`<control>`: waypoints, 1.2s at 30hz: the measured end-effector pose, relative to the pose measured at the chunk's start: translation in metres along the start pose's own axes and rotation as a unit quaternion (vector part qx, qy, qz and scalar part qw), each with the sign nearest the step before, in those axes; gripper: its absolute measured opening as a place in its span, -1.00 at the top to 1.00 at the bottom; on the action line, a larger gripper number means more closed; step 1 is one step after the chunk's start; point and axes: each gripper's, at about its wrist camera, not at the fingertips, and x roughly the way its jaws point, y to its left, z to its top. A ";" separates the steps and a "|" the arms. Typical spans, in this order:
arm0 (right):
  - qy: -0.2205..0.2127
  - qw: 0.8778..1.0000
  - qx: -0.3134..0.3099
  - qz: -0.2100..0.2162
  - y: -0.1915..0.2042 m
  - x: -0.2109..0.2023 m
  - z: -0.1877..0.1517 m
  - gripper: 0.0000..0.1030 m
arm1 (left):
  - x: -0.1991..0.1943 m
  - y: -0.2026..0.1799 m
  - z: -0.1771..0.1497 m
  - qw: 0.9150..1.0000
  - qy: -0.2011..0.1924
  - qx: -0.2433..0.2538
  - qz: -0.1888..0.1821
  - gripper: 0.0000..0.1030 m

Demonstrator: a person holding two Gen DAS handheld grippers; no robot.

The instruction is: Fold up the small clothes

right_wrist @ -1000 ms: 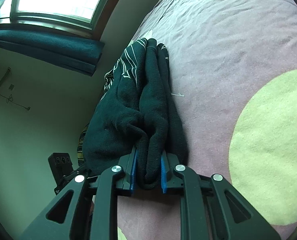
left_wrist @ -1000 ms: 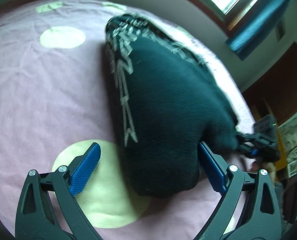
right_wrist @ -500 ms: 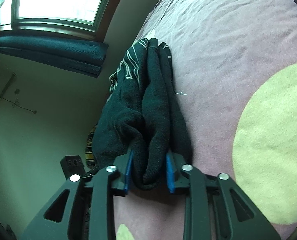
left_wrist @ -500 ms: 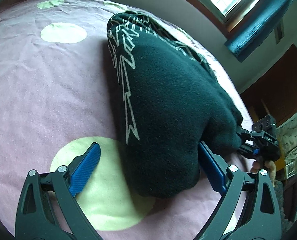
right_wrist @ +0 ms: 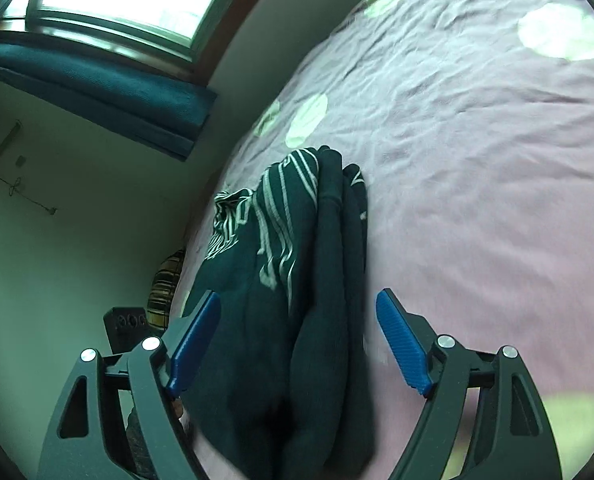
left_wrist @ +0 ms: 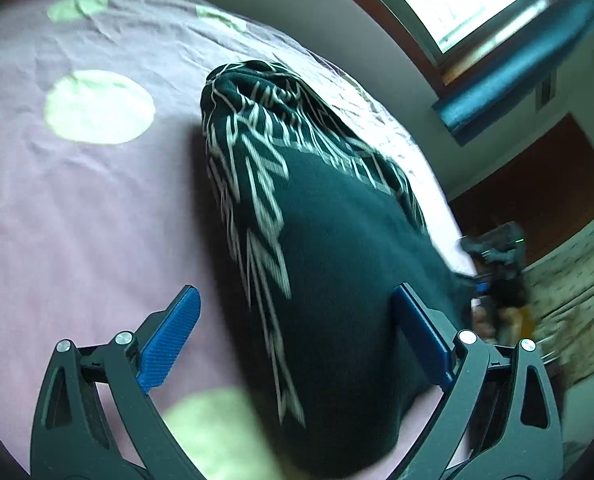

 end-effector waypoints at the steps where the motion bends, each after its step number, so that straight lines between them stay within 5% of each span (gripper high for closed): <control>1: 0.014 1.000 0.008 -0.001 -0.006 0.016 0.012 -0.53 | 0.006 0.004 0.009 1.000 -0.002 -0.009 0.001 -0.87; 8: 0.054 0.999 -0.001 0.000 -0.006 0.070 0.054 -0.56 | 0.052 0.021 0.053 0.999 0.026 -0.030 -0.012 -0.87; 10: 0.071 0.997 -0.014 -0.005 -0.003 0.078 0.061 -0.50 | 0.061 0.018 0.060 0.999 0.029 -0.015 -0.006 -0.57; 12: 0.082 0.996 -0.024 -0.016 -0.002 0.082 0.063 0.12 | 0.069 0.012 0.061 0.999 0.034 -0.003 0.025 -0.18; 14: 0.079 0.996 -0.026 -0.016 -0.003 0.078 0.060 0.28 | 0.076 0.005 0.060 0.997 0.037 0.016 0.058 -0.11; 20: 0.049 0.999 -0.017 0.002 -0.011 0.069 0.051 0.32 | 0.078 -0.014 0.056 0.992 0.025 0.064 0.108 0.01; 36: 0.002 0.999 -0.037 0.015 -0.001 0.061 0.047 0.36 | 0.080 -0.030 0.079 0.988 0.000 0.084 0.127 0.35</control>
